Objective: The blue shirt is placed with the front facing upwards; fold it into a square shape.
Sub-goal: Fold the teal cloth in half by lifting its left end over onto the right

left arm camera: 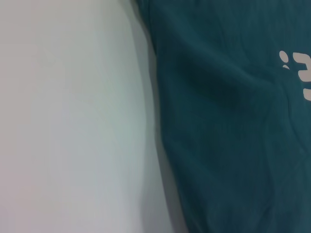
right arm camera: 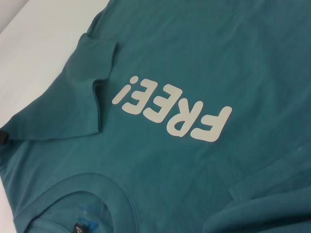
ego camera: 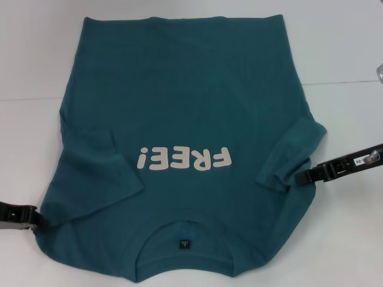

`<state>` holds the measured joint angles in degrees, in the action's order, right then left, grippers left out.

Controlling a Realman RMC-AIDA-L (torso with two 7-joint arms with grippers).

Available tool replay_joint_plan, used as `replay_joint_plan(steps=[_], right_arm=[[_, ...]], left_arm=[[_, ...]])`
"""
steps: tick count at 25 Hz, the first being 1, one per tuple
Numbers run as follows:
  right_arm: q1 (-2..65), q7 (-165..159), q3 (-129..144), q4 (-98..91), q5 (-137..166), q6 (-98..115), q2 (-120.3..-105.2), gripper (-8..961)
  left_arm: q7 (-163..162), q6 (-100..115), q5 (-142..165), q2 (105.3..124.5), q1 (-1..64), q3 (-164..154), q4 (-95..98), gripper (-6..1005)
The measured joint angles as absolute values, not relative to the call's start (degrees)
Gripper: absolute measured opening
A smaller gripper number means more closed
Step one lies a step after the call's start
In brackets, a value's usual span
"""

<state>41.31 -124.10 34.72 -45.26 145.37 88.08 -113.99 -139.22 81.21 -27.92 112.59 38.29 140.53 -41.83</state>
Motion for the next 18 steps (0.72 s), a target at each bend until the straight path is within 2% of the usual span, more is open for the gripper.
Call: replay_joint_plan(steps=[13,18], right_arm=[[41.22,-124.1,34.72,-45.19,145.37,87.64,-113.99,35],[41.22,-124.1,34.72,-45.18,145.37,87.62,-113.99,35]], left_arm=[[-139.48,81.22,-27.94,112.65,38.32,140.54,-41.83,53],[-139.48,81.2,-27.92,112.77,38.31,140.54,-41.36,193]])
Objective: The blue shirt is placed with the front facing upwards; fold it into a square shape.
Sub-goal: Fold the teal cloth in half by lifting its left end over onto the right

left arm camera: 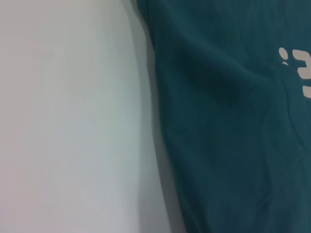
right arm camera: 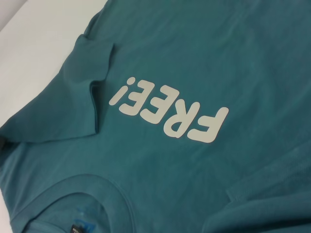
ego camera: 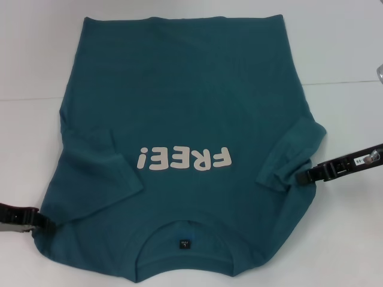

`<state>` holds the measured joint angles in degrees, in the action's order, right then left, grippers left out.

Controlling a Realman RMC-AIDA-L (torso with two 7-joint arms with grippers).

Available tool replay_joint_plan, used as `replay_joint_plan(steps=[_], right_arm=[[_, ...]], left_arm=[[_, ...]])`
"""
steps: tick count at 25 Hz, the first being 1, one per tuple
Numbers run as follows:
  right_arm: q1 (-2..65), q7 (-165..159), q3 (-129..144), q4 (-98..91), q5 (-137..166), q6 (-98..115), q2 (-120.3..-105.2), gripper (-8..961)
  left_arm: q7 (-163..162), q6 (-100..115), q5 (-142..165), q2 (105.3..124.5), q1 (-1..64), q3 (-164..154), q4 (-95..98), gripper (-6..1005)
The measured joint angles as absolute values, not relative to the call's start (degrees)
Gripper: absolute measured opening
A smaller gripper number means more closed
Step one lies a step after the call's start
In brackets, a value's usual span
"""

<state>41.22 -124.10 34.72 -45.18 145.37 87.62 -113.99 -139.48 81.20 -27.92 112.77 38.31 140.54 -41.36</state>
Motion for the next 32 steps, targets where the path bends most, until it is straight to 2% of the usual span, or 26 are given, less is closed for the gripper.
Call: replay_joint_plan(steps=[8,18,24,32], right_arm=[[41.22,-124.1,34.72,-45.09,145.37,87.47,-113.99,36],[41.23,-124.03,34.72,-44.9,145.54,87.29,-114.08,36],[41.28,-124.01,34.71,-44.9,145.55,87.27,-114.08,36],[41.39,-124.01,34.81,-44.9,145.53,87.27,-114.08,35]], left_arm=[[-139.52,81.2,-27.88,112.7,38.33,140.94,-41.38,279],[-140.93,80.65,-28.02,112.58,38.32,141.16,-41.63,495],[-141.67,80.79,-27.78,112.58,38.32,140.96,-41.66,567],[-142.37,80.6,-27.79,112.33,38.32,141.15,-41.72,499]])
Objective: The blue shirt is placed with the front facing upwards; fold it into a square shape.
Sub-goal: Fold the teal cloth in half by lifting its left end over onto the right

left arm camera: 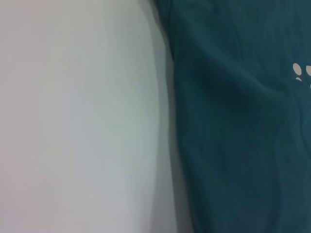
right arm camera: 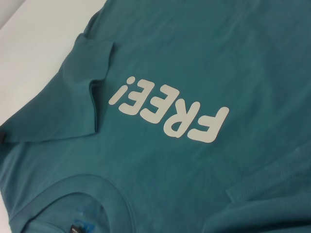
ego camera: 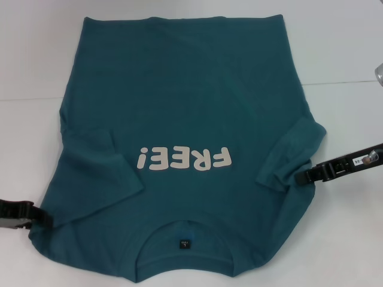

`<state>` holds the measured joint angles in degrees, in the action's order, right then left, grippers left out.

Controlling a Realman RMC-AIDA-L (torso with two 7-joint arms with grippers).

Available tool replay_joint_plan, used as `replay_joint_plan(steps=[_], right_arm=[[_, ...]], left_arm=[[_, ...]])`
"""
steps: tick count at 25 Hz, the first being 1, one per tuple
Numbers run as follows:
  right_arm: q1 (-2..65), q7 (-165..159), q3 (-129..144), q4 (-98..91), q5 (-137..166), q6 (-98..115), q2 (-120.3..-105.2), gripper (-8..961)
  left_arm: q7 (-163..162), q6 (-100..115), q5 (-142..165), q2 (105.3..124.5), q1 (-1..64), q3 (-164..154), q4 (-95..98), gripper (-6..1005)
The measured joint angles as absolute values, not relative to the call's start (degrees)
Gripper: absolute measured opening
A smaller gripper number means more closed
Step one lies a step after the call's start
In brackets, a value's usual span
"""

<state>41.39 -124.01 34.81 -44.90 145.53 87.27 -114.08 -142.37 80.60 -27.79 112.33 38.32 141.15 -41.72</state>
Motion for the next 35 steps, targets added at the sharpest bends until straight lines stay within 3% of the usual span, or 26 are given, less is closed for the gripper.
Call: replay_joint_plan(steps=[6,17,35], right_arm=[[41.38,-124.01,34.81,-44.85,145.41,87.27,-114.08,35],[41.4,-124.01,34.81,-44.82,145.37,87.0,-114.08,36],[40.73,-123.49,37.0,-45.32,145.38,88.58,-114.08,36]], left_arm=[[-142.51,80.52,-27.81,112.25,38.32,141.17,-41.62,267],[-142.88,80.81,-27.8,112.14,38.32,140.64,-41.3,62],[-139.06,83.33,-28.15,112.42,38.27,140.97,-41.81,30]])
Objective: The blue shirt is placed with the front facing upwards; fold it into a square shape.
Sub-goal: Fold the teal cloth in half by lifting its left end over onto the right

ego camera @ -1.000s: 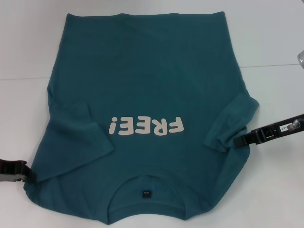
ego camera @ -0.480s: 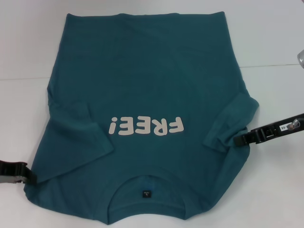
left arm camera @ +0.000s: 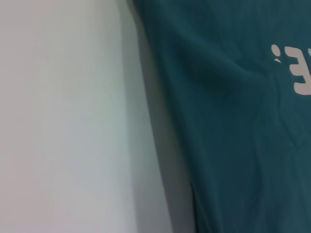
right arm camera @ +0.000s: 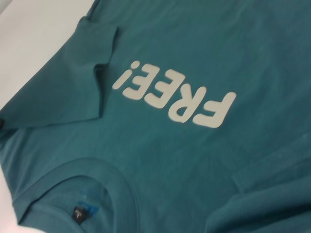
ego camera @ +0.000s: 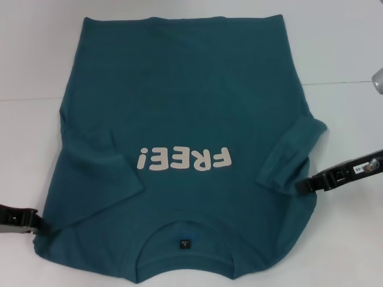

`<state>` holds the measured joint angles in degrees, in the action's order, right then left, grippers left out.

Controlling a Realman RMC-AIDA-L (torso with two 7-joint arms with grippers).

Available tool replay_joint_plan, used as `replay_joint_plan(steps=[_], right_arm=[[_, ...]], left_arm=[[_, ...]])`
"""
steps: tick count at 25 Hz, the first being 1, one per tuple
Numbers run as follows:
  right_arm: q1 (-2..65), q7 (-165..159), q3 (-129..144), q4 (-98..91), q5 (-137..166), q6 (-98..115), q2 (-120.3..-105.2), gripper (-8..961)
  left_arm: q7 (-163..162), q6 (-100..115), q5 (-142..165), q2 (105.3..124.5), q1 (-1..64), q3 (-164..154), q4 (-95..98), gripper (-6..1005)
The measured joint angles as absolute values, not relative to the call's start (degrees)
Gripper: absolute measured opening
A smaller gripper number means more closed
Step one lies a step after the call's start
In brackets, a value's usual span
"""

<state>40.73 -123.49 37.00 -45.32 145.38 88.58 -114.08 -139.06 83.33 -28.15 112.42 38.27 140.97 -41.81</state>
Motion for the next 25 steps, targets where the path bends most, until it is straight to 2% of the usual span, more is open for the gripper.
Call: replay_joint_plan(steps=[6,12,25], right_arm=[[40.1,-121.78,37.01,-46.18,145.38,91.2,-114.17,36],[37.87,-120.51,36.87,-52.44,145.3,94.31,-115.75,36],[33.82,-117.13,36.99,-58.82,145.03,101.19,-117.84,36]], left_arm=[[-136.49,85.42,-29.25,112.5,37.44,141.31,-42.0,30],[-133.72,88.01,-30.52,112.88,35.37,141.41,-45.21,30],[-126.67,90.22,-32.71,113.12,31.94,142.16,-45.6,29]])
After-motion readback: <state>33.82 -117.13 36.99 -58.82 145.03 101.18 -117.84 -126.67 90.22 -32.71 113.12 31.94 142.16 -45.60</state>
